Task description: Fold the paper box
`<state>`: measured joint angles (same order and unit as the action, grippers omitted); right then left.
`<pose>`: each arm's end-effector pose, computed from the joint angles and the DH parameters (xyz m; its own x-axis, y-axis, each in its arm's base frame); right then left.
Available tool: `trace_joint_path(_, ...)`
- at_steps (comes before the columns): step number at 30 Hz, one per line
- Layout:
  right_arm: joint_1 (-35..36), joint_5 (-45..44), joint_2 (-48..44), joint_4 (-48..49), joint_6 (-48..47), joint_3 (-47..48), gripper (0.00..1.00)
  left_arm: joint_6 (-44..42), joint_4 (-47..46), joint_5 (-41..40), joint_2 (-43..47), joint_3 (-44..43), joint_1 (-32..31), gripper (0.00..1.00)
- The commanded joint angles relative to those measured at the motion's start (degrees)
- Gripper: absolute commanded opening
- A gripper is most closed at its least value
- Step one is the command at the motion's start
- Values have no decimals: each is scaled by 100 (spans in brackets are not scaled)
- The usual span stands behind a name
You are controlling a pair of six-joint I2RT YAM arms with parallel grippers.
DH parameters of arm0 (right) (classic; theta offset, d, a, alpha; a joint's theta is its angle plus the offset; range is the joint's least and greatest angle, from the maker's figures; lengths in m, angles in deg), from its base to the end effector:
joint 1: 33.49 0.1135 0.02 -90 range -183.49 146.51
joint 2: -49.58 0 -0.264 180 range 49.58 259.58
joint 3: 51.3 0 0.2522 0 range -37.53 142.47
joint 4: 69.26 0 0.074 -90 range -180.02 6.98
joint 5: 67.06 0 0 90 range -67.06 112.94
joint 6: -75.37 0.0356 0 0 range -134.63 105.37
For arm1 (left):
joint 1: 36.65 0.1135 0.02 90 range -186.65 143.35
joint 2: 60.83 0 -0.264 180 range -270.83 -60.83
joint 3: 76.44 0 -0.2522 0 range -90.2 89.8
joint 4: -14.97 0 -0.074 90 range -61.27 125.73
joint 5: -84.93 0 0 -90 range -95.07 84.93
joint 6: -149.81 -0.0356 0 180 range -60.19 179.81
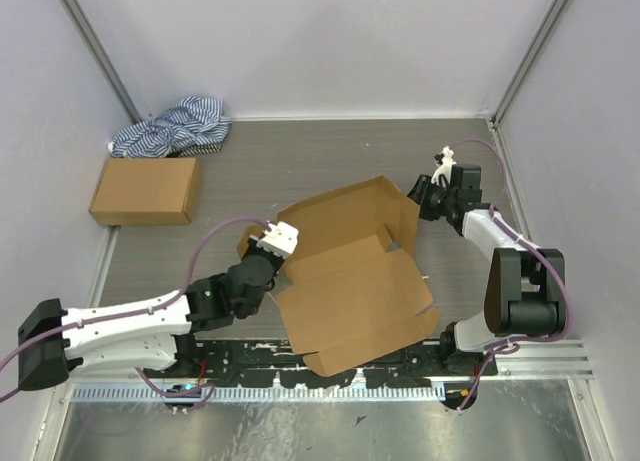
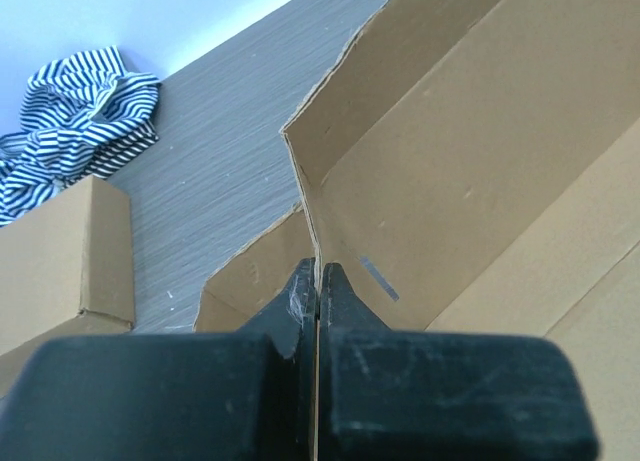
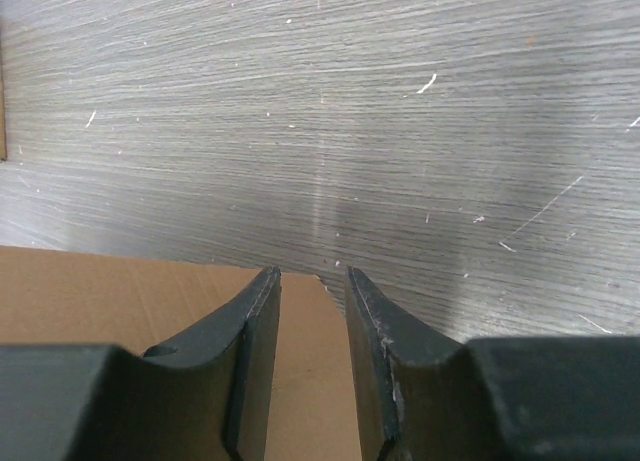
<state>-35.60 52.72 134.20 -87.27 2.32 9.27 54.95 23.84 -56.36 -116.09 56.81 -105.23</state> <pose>0.3039 0.0065 0.2033 -0.7385 0.2804 -0.6132 -0.1268 0.8355 0.5347 0.1029 -0.1861 0.2644 -0.0824 0.3552 -0.9312 0.3183 0.8948 0.3131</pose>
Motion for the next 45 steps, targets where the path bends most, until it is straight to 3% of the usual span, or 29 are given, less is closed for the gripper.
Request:
trace_joint_path(1,0,324,-278,275,38,176,38,-584,-570,-721,-256,217,-455,0)
trace_joint_path(8,9,648,-752,404,19,-209,38,-1164,-1191,-1614,-882,356,-1003,0)
trace_joint_path(13,9,320,-1176,475,-107,-660,38,-1924,-2129,-2534,-1658,315,-1279,0)
trace_joint_path(21,2,-50,-1105,424,-128,-622,39,-1936,-2078,-3778,-3264,-194,-1940,0)
trace_joint_path(26,1,10,-1038,478,-164,-537,39,-1580,-1585,-3886,-3520,-510,-2065,0)
trace_joint_path(28,4,148,-1023,592,-219,-572,40,-843,-687,-3915,-3465,-726,-2093,0)
trace_joint_path(30,0,398,-994,858,-210,-673,41,872,1509,-4023,-3470,-1200,-2108,0)
trace_joint_path(32,0,640,-934,1284,-135,-848,42,4167,5028,-4187,-3743,-2022,-2123,0)
trace_joint_path(35,0,845,-732,1718,-102,-943,42,9712,10177,-4540,-4887,-3093,-2117,0)
trace_joint_path(36,0,825,-649,1748,-104,-913,42,9865,10604,-4572,-5312,-3351,-2054,0)
trace_joint_path(39,-9,633,-412,1682,-81,-728,42,9698,10684,-4575,-6155,-3903,-1923,1)
trace_joint_path(45,-88,-192,-182,976,-297,-194,42,10189,10683,-4577,-6304,-4023,-1885,2)
